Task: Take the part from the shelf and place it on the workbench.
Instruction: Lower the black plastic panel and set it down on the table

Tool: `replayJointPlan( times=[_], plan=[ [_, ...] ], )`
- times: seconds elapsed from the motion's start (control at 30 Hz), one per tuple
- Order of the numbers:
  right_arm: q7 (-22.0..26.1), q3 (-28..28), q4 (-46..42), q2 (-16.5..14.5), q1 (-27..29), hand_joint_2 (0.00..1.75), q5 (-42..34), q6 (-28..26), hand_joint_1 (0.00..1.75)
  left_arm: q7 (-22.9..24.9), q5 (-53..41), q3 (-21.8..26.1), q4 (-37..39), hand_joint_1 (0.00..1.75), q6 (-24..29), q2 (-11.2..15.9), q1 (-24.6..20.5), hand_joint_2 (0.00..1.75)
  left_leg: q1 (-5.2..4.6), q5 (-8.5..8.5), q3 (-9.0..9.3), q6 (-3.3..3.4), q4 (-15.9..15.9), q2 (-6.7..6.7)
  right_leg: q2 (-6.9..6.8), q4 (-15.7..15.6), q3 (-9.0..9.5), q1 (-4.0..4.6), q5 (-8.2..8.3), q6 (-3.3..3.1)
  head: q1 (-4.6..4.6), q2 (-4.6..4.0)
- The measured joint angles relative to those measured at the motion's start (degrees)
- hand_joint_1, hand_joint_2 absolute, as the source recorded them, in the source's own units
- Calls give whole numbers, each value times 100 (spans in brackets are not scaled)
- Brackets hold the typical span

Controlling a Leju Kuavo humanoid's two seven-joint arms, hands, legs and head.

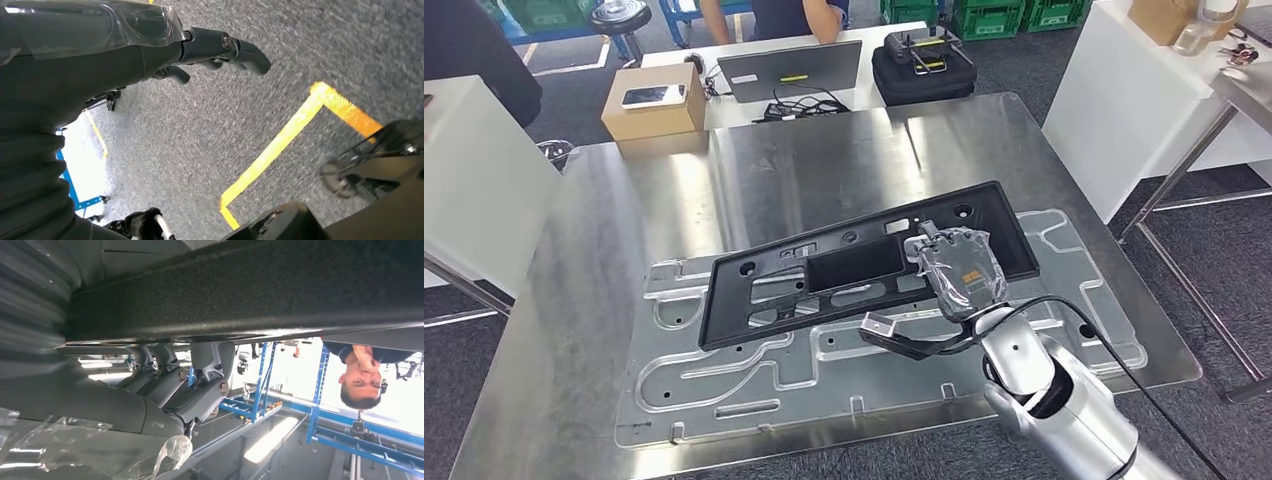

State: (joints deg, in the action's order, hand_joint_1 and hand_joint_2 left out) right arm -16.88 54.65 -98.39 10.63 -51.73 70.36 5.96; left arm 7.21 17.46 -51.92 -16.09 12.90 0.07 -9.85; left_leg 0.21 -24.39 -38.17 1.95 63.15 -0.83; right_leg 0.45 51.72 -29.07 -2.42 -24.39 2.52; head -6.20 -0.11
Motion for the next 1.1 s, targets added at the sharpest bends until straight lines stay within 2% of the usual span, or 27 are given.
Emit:
replayJointPlan(
  times=[0.03,0.07,0.1,0.17,0.23,0.27,0.3,0.37,0.4,0.43,0.47,0.53,0.57,0.6,0.63,0.7,0.73,0.8,0.87,0.9,0.93,0.97,1.0,1.07,1.1],
  plan=[
    [-1,2,2,-6,-11,175,1,-1,175,0,-1,1,0,0,1,0,2,175,1,261,169,1,-454,7,-2,-12,70,-23,-42,31,-1,0],
    [-1,3,4,-16,-24,175,1,-1,175,0,-1,1,0,0,1,1,-3,175,-21,408,310,17,-831,18,-3,-35,121,-39,-73,65,-1,0],
    [-2,4,6,-25,-37,175,1,-1,175,0,-1,1,0,0,2,1,-9,175,-48,480,409,50,-1065,26,-4,-68,155,-50,-94,106,0,0],
    [1,7,12,-39,-44,175,-2,-2,175,0,-2,0,0,0,3,2,-15,175,-101,426,486,144,-1194,31,-3,-114,204,-44,-89,187,0,1],
    [4,7,15,-45,-39,175,-25,-8,175,-1,-4,0,0,0,3,2,-7,175,-92,433,590,235,-1237,21,-13,-7,209,-43,-117,231,0,1],
    [6,7,16,-48,-42,175,-45,-14,175,-1,-5,0,0,0,2,2,-6,175,-87,423,648,275,-1248,17,-19,198,119,-41,-181,231,1,0],
    [5,6,16,-48,-39,175,-66,-20,175,-1,-8,1,0,0,2,2,-10,175,-92,405,697,314,-1258,15,-24,557,-75,-30,-306,222,1,0],
    [7,5,19,-46,-19,175,-101,-31,175,4,-15,1,0,0,-1,3,-16,175,-137,356,753,385,-1257,14,-25,1425,-616,21,-623,199,2,1],
    [8,5,22,-44,0,175,-110,-34,175,10,-19,0,0,0,-4,2,-12,175,-166,332,777,411,-1257,10,-25,1721,-851,50,-720,183,1,1],
    [9,5,26,-42,17,175,-116,-36,175,17,-22,-1,0,0,-9,2,-5,175,-196,307,805,431,-1256,3,-25,1791,-978,79,-696,157,1,1],
    [9,5,30,-40,28,175,-118,-36,175,24,-25,-1,0,0,-13,2,2,175,-226,280,840,445,-1256,-4,-25,1630,-990,111,-537,119,1,1],
    [9,5,32,-40,30,175,-118,-39,175,28,-28,-1,0,0,-25,2,3,175,-272,219,923,455,-1257,-18,-25,815,-738,184,17,10,1,0],
    [8,5,32,-40,25,175,-118,-44,175,28,-33,-1,0,0,-32,2,-3,175,-297,189,953,452,-1251,-23,-30,413,-592,218,193,-34,2,0],
    [8,4,33,-40,20,175,-119,-49,175,28,-41,0,0,0,-38,2,-13,175,-316,162,961,443,-1247,-26,-33,143,-488,239,307,-66,1,0],
    [8,3,33,-40,20,175,-120,-56,175,28,-51,0,0,0,-43,2,-18,175,-331,143,962,431,-1232,-27,-34,12,-442,250,337,-86,2,1],
    [8,-1,36,-37,24,175,-121,-68,175,26,-74,-1,1,0,-45,15,-19,175,-348,102,957,404,-1179,-30,-37,-16,-417,224,346,-105,2,1],
    [7,-2,37,-36,23,175,-121,-73,175,13,-84,-2,1,0,-45,21,-15,175,-349,57,947,369,-1116,-29,-38,-21,-404,203,352,-115,1,1],
    [7,-3,38,-37,14,87,-121,-77,87,-32,-103,-3,1,0,-42,35,-29,175,-293,-189,764,248,-696,-20,-38,-22,-384,164,353,-127,-1,1],
    [7,-3,38,-32,16,0,-122,-79,0,-105,-125,-4,2,0,-42,31,-50,175,-179,-560,345,119,155,-6,-35,-19,-381,151,347,-129,-2,1],
    [7,-3,38,-29,23,0,-122,-80,0,-139,-143,-6,2,0,-42,31,-49,175,-132,-683,142,81,521,-2,-36,-19,-380,141,341,-124,-2,1],
    [7,-3,38,-26,32,0,-122,-80,0,-164,-160,-7,2,0,-43,31,-43,175,-99,-710,13,56,705,2,-35,-18,-373,128,334,-116,-2,1],
    [7,-3,38,-24,40,0,-122,-80,0,-175,-177,-9,2,0,-44,31,-37,175,-81,-617,-1,49,641,4,-34,-18,-361,116,325,-104,-2,1],
    [7,-3,38,-24,45,0,-122,-80,0,-183,-191,-10,2,0,-42,31,-35,175,-73,-417,93,62,339,5,-33,-18,-344,108,316,-91,-3,1],
    [7,-8,38,-22,38,0,-122,-82,0,-195,-204,-10,2,0,-32,37,-45,175,-98,58,428,149,-555,15,-33,-23,-312,98,300,-62,-2,1],
    [7,-10,37,-22,31,0,-121,-84,0,-202,-207,-10,2,0,-24,43,-56,175,-125,189,557,195,-903,21,-32,-25,-309,93,295,-40,-2,1]
  ],
)
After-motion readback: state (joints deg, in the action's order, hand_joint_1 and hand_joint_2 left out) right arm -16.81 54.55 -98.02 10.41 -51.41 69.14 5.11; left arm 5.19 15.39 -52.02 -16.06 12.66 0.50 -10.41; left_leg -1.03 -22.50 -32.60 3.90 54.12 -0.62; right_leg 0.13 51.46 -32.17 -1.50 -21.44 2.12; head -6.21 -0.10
